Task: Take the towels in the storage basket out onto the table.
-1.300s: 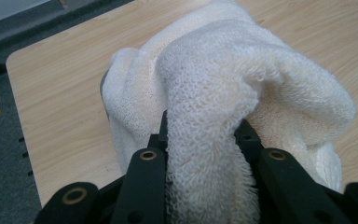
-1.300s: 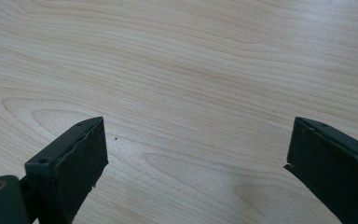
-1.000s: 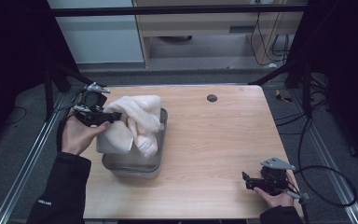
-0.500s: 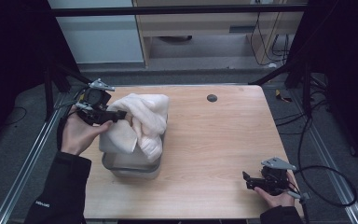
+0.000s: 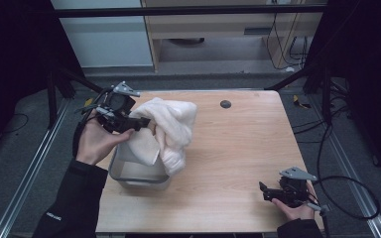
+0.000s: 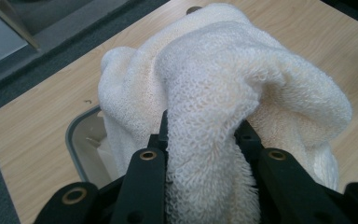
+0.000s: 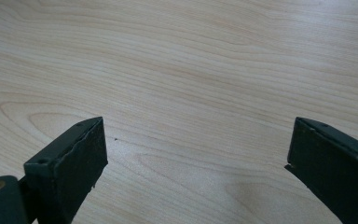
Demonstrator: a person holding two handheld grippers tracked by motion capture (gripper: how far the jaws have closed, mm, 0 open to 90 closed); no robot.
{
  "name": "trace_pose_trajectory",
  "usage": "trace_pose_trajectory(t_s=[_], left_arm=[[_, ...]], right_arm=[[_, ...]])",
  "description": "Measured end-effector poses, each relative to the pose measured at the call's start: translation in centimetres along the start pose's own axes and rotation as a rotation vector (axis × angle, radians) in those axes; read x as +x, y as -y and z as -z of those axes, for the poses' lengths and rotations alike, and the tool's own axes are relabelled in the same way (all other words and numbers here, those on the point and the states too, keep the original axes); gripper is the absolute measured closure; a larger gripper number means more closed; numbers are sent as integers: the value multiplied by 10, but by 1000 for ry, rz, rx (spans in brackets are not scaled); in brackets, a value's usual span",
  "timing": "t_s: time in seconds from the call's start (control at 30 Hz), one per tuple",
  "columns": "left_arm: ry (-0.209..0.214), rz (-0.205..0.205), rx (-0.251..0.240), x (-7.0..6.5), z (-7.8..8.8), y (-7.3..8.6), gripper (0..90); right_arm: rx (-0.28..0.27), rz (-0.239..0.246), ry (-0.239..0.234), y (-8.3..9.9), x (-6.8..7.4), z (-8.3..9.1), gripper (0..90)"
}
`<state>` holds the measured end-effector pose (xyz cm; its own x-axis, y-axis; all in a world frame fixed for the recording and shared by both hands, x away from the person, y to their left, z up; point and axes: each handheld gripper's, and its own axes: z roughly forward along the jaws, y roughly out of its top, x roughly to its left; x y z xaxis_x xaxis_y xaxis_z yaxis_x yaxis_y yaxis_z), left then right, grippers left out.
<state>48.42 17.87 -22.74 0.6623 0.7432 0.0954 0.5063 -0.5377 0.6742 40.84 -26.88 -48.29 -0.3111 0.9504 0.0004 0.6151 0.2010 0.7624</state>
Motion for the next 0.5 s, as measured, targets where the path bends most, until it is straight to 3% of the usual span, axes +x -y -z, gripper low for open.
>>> trace_pose_trajectory(t_s=[0.5], left_arm=[[53,-63,0,-34,-16,-24,712]], right_arm=[[0,-3,5,0,-2,2,42]])
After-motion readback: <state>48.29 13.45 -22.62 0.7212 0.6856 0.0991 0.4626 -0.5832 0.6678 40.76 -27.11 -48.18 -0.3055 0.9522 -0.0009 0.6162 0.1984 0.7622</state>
